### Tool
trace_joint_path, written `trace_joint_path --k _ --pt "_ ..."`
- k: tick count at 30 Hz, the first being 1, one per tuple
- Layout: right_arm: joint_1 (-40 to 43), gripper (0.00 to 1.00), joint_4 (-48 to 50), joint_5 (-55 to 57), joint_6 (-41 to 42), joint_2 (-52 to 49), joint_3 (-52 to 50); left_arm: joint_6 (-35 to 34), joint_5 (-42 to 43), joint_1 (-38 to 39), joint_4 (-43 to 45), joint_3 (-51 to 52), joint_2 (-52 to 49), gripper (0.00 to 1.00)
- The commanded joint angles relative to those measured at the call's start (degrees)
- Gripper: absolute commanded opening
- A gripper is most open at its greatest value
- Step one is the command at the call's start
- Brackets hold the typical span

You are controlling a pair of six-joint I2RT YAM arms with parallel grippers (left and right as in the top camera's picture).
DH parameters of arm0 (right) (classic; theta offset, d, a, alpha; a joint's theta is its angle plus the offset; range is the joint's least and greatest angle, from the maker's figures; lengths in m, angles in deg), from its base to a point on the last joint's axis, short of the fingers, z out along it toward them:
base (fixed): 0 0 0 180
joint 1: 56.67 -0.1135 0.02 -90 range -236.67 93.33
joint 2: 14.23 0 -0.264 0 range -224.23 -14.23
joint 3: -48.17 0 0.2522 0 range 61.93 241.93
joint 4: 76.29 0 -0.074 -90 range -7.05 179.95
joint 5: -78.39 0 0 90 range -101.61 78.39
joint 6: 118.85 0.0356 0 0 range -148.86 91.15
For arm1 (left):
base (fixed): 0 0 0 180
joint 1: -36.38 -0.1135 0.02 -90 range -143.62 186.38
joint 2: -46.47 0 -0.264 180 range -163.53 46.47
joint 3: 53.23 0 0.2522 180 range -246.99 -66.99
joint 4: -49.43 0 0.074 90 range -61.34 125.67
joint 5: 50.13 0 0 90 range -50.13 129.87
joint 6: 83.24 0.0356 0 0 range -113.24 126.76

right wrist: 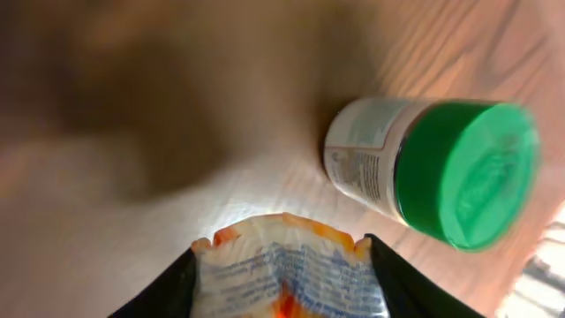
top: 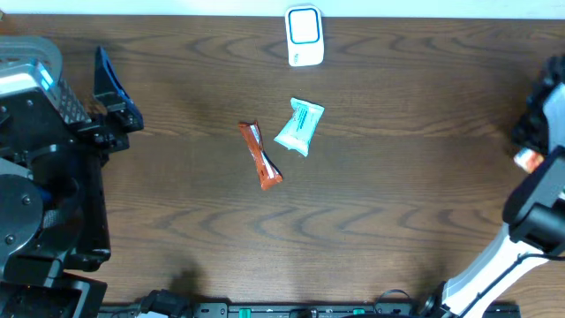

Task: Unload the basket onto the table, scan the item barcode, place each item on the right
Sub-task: 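Carry the orange box to the right table edge and release it, then reach the right gripper to the mint-green wipes pack and grasp it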

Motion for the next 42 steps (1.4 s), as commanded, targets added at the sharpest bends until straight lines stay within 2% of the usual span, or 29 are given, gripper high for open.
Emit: trace_joint_path --k 1,3,4,5,11,15,18,21,27,31,37,42 --pt "2.2 0.61 1.5 -7.5 0.9 0.0 -0.3 -0.6 0.1 -0.3 0.3 0.2 0.1 0.93" --pt "3.0 0.76 1.1 -11.8 0.3 0.1 1.7 -0.6 0.1 -0.3 0.3 0.2 0.1 0.93" --pt "3.0 0.89 0.4 -13.4 -0.4 0.1 3.2 -0.6 0.1 -0.3 0.3 0.2 0.1 0.93" --pt "3.0 0.99 -0.7 -14.6 -0.7 0.1 5.0 -0.6 0.1 -0.3 0.3 0.2 0.1 0.93" --pt "1.6 0.99 -14.0 -17.7 -0.6 0.1 24.1 -0.6 0.1 -0.3 0.3 0.2 0.2 0.94" --pt "-0.8 0.99 -23.4 -30.9 -0.6 0.1 37.0 -0.6 0.1 -0.3 0.4 0.2 0.3 0.93" --pt "-4.2 0.99 -27.2 -44.7 -0.6 0.1 40.4 -0.6 0.1 -0.3 0.5 0.2 0.3 0.93" --pt "-9.9 0.99 -30.3 -50.6 -0.6 0.0 39.7 -0.6 0.1 -0.3 0.5 0.2 0.5 0.93" --pt "-26.2 0.99 -29.7 -45.7 -0.6 0.0 33.3 -0.6 0.1 -0.3 0.5 0.2 1.3 0.93" --pt "-38.5 0.99 -22.3 -41.3 -0.6 -0.1 25.5 -0.6 0.1 -0.3 0.5 0.2 2.3 0.93" --pt "-55.1 0.99 -7.5 -17.0 -0.5 -0.1 13.5 -0.5 0.1 -0.3 0.5 0.2 4.4 0.93" --pt "-65.5 0.99 -1.7 -7.6 -0.4 -0.1 8.0 -0.5 0.0 -0.3 0.3 0.2 6.1 0.93"
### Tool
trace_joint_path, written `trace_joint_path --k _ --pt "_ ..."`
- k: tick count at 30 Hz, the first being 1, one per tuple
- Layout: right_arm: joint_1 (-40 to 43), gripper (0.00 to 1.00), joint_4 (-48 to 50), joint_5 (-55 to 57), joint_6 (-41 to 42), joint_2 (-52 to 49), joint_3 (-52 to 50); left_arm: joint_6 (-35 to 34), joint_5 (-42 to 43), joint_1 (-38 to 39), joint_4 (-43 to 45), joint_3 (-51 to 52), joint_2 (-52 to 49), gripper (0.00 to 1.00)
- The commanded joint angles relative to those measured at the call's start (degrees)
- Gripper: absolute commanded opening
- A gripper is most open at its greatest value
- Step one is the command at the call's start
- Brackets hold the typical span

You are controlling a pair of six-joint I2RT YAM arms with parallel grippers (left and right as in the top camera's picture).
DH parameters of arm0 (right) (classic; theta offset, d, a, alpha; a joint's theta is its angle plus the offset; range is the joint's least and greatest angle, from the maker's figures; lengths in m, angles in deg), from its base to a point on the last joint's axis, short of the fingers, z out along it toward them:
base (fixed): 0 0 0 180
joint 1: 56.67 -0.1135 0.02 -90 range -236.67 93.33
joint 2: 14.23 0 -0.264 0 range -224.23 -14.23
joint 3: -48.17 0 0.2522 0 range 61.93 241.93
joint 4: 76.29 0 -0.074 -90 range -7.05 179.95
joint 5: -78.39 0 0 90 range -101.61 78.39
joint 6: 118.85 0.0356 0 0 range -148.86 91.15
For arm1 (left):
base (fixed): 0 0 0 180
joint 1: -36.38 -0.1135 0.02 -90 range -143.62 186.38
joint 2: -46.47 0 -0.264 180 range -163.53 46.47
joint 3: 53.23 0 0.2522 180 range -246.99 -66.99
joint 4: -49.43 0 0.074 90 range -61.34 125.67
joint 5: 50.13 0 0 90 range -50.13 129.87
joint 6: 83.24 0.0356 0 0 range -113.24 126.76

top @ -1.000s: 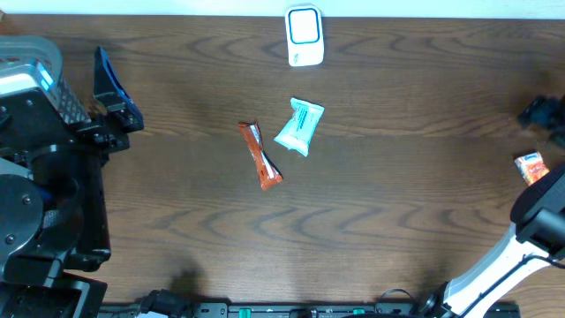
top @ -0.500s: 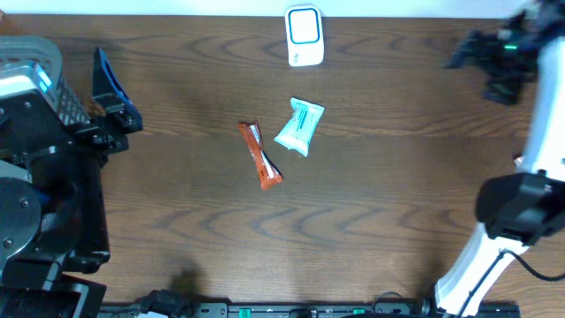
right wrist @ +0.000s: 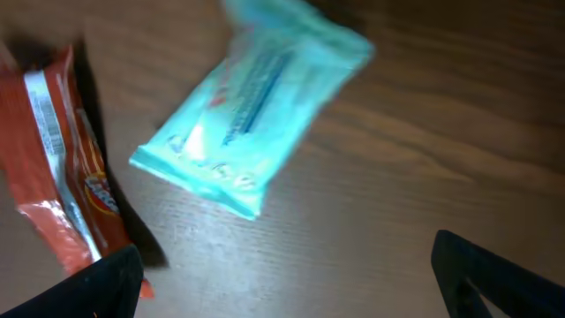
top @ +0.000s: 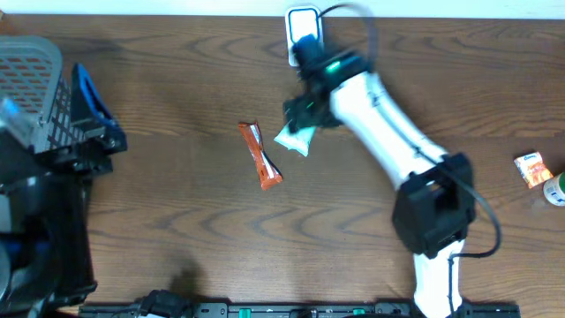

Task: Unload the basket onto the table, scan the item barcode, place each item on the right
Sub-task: 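Reach the right gripper to the mint-green wipes pack and grasp it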

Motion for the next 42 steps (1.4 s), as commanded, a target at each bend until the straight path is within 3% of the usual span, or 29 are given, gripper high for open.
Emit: trace_joint_path --k 1,6,17,28,42 --pt "-5.4 0.99 2.7 14.2 -0.2 0.2 -2.4 -0.5 0.0 -0.3 0.2 0.2 1.1 0.93" --pt "-11.1 0.99 10.8 27.5 -1.8 0.0 -6.9 -0.5 0.0 -0.3 0.2 0.2 1.3 0.93" --pt "-11.1 0.99 23.9 28.4 -7.7 -0.2 -16.1 -0.5 0.0 -0.3 0.2 0.2 1.3 0.93" --pt "-11.7 0.99 24.4 25.1 -8.4 -1.4 -16.4 -0.5 0.0 -0.3 0.2 0.2 1.3 0.93" --pt "-13.1 0.99 26.0 27.2 -11.0 -10.0 -16.4 -0.5 0.0 -0.3 0.1 0.2 1.3 0.94"
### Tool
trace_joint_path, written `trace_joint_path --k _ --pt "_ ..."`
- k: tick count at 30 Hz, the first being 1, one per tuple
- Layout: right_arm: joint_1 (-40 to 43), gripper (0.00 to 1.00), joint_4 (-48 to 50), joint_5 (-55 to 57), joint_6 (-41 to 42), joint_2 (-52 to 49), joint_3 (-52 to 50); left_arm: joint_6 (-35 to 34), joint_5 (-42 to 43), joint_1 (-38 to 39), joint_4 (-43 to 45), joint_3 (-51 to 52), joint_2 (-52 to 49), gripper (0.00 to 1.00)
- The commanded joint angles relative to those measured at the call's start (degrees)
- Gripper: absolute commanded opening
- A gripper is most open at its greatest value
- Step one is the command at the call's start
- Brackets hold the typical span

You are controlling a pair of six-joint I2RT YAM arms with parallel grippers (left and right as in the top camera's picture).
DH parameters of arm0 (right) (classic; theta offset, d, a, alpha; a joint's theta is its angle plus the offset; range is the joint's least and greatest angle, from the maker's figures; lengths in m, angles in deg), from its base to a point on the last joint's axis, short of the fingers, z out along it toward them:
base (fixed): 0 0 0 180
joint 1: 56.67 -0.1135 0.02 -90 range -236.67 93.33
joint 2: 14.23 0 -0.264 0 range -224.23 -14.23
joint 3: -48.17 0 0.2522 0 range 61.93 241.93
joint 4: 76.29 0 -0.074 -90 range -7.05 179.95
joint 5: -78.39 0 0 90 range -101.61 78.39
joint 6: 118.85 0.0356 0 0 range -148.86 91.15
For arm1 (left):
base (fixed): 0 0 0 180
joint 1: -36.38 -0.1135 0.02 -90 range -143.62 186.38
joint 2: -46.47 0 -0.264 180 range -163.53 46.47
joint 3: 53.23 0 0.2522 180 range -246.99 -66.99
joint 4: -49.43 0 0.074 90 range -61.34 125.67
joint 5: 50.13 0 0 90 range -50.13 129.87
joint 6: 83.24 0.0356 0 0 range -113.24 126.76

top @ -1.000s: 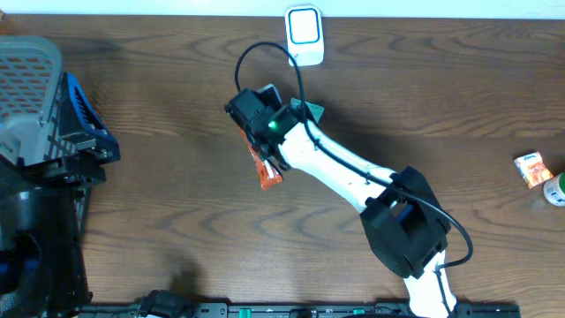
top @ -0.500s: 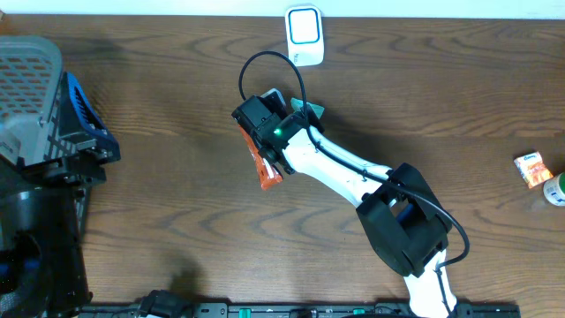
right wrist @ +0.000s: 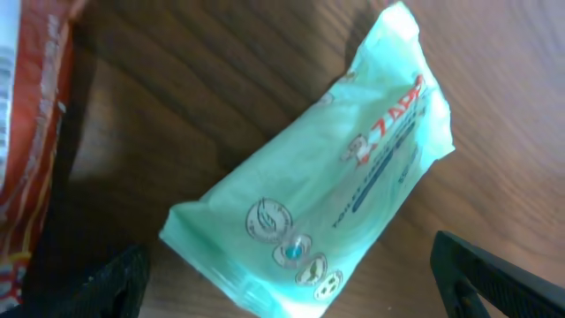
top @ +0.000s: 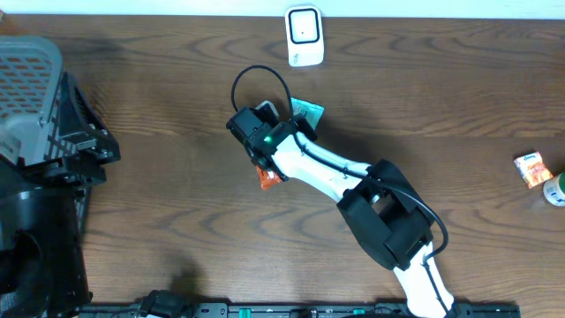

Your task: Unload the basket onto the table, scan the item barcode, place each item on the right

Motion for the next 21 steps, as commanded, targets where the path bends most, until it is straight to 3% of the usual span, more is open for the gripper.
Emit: trace_joint_path --k 1,10,16,18,19,20,21 --pt "0.1 0.99 0.7 0.9 -2.2 -5.1 -0.8 -0.5 0.0 -0.3 0.1 0.2 0.1 0.93" --pt "1.1 0.97 3.8 3.5 -4.9 -8.5 -0.8 -0.5 0.0 -0.3 -0.1 0.2 0.1 0.93" --pt "3.6 0.76 2.0 0.2 -2.2 -9.2 -0.9 -0.5 0.0 -0.3 -0.1 0.2 0.1 0.93" --pt "4.5 0.63 1.6 -2.3 -1.4 -9.5 -0.9 -0.5 0.0 -0.3 -0.1 0.2 0.1 0.93" --pt "4.9 0.49 1.2 -3.3 -0.8 -9.6 -0.9 -0.5 0.0 -0.3 -0.1 0.2 0.1 0.93" --pt "5.3 0.28 0.6 -4.0 0.2 -9.6 -0.9 -0.5 0.0 -0.3 -0.1 0.2 0.1 0.93" --pt "5.5 0.17 0.0 -4.1 1.5 -9.6 -0.9 -0.5 0.0 -0.3 -0.1 0.2 0.1 0.94"
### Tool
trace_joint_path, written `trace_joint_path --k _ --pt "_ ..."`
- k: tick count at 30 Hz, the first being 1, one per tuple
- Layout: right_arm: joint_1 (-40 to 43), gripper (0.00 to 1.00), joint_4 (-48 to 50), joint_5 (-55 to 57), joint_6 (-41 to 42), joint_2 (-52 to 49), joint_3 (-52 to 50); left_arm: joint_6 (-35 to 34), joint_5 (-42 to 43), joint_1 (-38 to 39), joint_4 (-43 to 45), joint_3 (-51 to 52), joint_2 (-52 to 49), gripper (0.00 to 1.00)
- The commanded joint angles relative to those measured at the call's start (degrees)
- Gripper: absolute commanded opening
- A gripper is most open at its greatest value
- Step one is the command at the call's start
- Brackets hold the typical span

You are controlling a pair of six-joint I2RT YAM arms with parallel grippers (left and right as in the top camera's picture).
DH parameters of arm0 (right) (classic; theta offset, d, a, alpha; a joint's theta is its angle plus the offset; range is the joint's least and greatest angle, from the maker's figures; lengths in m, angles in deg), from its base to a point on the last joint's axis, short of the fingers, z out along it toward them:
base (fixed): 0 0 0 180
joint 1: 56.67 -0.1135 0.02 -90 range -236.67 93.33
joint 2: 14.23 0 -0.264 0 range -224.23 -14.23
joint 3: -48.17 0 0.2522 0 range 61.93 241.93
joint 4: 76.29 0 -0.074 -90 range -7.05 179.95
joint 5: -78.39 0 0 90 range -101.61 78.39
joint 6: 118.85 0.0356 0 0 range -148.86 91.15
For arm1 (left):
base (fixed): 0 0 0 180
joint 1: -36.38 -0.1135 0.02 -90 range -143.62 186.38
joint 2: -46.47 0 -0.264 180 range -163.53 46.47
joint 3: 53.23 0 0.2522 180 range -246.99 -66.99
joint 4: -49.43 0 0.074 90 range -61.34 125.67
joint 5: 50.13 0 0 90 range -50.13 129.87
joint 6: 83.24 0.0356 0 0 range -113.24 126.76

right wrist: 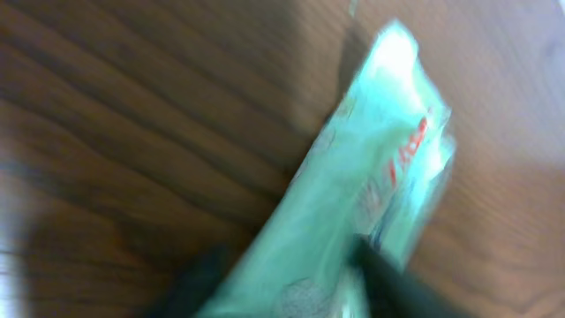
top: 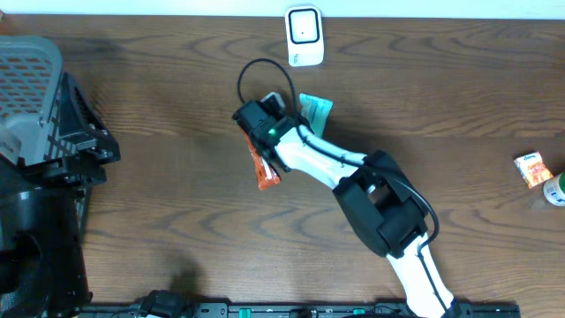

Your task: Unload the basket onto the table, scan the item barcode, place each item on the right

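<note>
The teal wipes packet [top: 316, 108] lies below the white scanner [top: 303, 35] at the table's far edge. My right gripper [top: 288, 109] reaches over the packet's left end. In the blurred right wrist view the packet [right wrist: 371, 177] fills the space between the two dark fingers [right wrist: 207, 276], and the right gripper [right wrist: 291, 269] is shut on it. An orange snack bar [top: 262, 166] lies just left of the arm. The left arm [top: 62, 146] stays at the far left; its fingers cannot be made out.
A grey mesh basket [top: 31, 66] stands at the far left by the left arm. A small orange packet [top: 531, 168] and a green-capped bottle [top: 556, 190] sit at the right edge. The right arm [top: 353, 172] stretches diagonally across the middle of the table.
The right gripper's fingers stood wide apart around the teal packet; now they have drawn in against it. The packet has shifted slightly to the right and looks tilted.
The right gripper first held a small orange packet at the right edge, next to the green-capped bottle. Then that packet lay on the table and the gripper was open over the teal packet. It then sat lower around the packet, and now grips it.
</note>
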Motion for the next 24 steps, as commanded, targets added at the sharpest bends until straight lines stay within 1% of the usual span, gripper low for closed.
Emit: trace_joint_path --k 1,2,5,8,11,13,19,21,24 --pt "2.1 0.03 -2.6 -7.5 3.7 -5.4 -2.9 -0.5 0.0 -0.3 0.0 0.2 0.1 0.93" --pt "2.1 0.01 -3.1 -7.5 4.3 -5.3 -2.8 -0.5 0.0 -0.3 0.0 0.2 0.1 0.93" --pt "1.5 0.01 -5.7 -7.9 4.7 -4.7 -2.0 -0.5 0.0 -0.3 0.0 0.2 0.1 0.93" --pt "0.3 0.01 -10.7 -8.9 5.9 -2.7 0.4 -0.5 0.0 -0.3 0.0 0.2 0.1 0.93" --pt "-0.3 0.01 -15.7 -13.7 6.2 1.2 3.4 -0.5 0.0 -0.3 0.0 0.2 0.1 0.94" --pt "-0.2 0.01 -17.5 -19.2 5.9 4.6 4.7 -0.5 0.0 -0.3 0.0 0.2 0.1 0.93" --pt "3.7 0.01 -21.4 -44.8 4.5 17.2 5.1 -0.5 0.0 -0.3 0.0 0.2 0.1 0.93" --pt "5.9 0.01 -23.5 -52.3 4.5 20.0 5.1 -0.5 0.0 -0.3 0.0 0.2 0.1 0.93" --pt "9.5 0.01 -27.6 -62.2 4.5 21.3 5.0 -0.5 0.0 -0.3 0.0 0.2 0.1 0.94"
